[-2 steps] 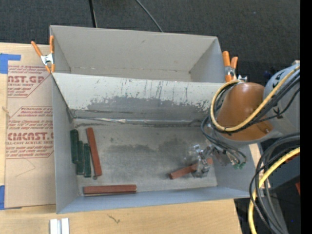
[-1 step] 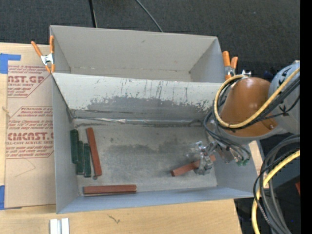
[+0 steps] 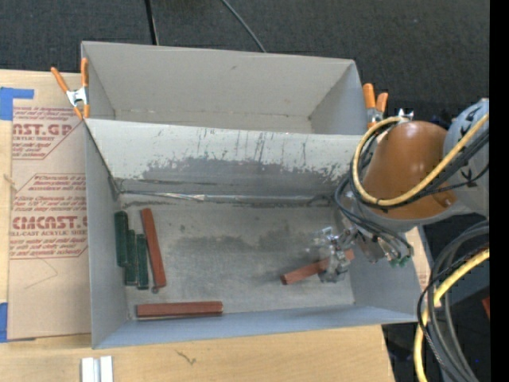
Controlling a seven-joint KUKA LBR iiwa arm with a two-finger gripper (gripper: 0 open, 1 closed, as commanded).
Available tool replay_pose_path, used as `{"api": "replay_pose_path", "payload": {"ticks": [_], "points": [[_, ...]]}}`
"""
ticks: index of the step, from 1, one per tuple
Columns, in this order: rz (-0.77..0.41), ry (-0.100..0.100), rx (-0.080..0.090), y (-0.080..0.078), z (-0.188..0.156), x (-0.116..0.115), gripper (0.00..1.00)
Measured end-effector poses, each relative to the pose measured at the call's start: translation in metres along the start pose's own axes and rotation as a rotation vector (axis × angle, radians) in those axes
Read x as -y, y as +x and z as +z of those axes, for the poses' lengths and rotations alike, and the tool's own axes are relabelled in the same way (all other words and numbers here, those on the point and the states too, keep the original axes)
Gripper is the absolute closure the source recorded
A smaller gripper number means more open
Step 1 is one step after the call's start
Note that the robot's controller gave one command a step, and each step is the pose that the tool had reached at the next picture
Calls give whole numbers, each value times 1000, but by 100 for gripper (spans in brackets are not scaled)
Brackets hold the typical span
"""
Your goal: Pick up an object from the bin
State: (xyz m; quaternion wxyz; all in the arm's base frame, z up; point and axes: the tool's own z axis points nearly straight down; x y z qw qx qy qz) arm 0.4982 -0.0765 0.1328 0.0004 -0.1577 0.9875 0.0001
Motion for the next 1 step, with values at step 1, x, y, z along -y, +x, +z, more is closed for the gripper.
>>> {"api": "replay_pose_path", "payload": {"ticks": [1], "points": [[0, -3, -5, 1, -16, -1, 100]]}}
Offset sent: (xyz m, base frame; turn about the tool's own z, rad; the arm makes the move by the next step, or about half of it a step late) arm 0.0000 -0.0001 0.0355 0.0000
